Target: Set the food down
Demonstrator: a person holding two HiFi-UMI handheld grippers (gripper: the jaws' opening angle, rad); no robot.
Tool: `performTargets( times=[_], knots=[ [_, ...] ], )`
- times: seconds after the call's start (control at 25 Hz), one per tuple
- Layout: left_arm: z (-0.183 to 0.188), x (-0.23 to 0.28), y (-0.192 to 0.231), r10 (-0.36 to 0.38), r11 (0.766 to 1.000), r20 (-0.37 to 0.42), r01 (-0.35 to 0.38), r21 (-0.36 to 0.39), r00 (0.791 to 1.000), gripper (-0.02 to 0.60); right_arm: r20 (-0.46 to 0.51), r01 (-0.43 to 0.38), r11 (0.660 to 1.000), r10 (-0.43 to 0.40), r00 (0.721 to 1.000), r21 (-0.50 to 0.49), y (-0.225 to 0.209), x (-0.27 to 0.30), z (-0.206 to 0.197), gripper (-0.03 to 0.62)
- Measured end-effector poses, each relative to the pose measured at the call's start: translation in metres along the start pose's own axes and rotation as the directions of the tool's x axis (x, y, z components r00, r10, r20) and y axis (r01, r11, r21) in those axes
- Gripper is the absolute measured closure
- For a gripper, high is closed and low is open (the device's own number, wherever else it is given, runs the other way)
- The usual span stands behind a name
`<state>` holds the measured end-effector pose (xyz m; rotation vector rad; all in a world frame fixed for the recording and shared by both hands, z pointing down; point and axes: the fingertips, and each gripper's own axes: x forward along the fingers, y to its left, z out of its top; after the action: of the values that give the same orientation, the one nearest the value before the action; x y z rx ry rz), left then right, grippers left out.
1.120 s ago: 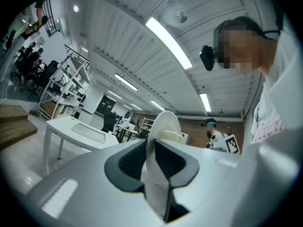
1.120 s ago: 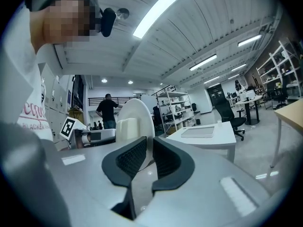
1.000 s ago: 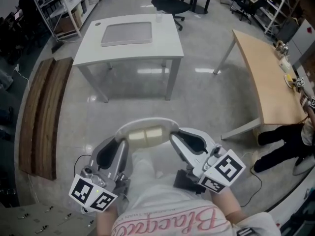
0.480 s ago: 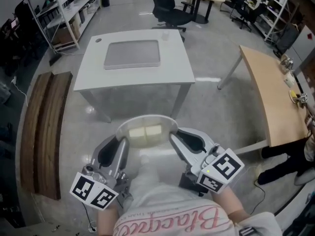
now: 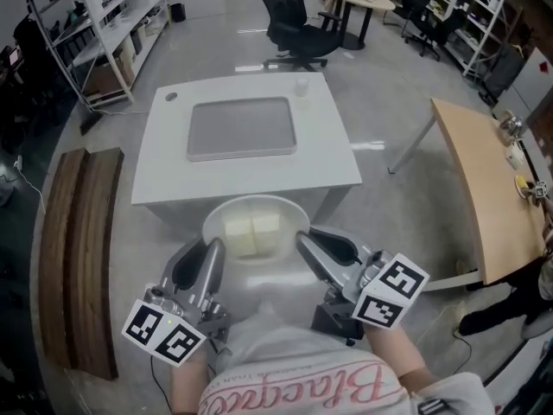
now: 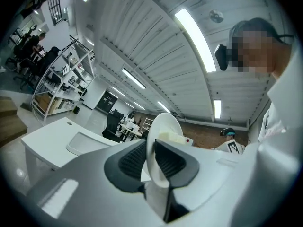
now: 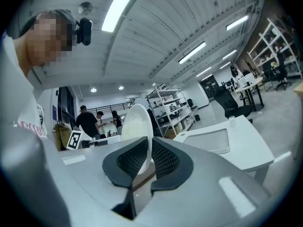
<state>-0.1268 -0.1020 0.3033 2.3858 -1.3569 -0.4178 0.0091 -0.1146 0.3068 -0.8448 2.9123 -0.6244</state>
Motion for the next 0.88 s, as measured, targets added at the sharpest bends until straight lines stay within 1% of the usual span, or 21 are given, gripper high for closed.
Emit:
performTargets(
  times=[0.12,0.28,0.32,0.4,0.48,0.72,0.88],
  knots=[
    [0.008,0.012,0.017,-0.005,0.999,0.016,0.005,-0.035,1.0,0.526,0.018,-0.021,0.996,0.02,1.0,0.087,-0.013,0.018,0.002,0.565],
    [0.005,0.032,0.038,0.02,0.998,-0.006,-0.02,-0.052,1.0,0.529,-0.005,0.031,0.992,-0.03,1.0,0.121,-0.036,0.037,-0.002,0.559],
    [0.004,0.037,0.044,0.026,0.997,-0.007,-0.026,-0.066,1.0,0.528,-0.005,0.03,0.991,-0.03,1.0,0.133,-0.042,0.041,-0.001,0.56],
    [0.003,0.048,0.055,0.027,0.994,-0.002,-0.027,-0.108,1.0,0.528,0.006,0.005,0.985,-0.007,1.0,0.175,-0.052,0.05,0.002,0.564],
    [0.003,0.06,0.065,0.03,0.991,0.0,-0.029,-0.132,1.0,0.531,0.01,-0.009,0.978,0.007,1.0,0.208,-0.064,0.058,0.005,0.568],
    [0.001,0.109,0.107,0.064,0.987,-0.025,-0.067,-0.146,0.998,0.531,0.011,-0.014,0.96,0.012,1.0,0.28,-0.116,0.096,0.014,0.569],
    [0.001,0.151,0.145,0.103,0.984,-0.061,-0.11,-0.142,0.993,0.529,-0.044,0.031,0.957,-0.019,0.999,0.289,-0.161,0.137,0.021,0.565]
  ],
)
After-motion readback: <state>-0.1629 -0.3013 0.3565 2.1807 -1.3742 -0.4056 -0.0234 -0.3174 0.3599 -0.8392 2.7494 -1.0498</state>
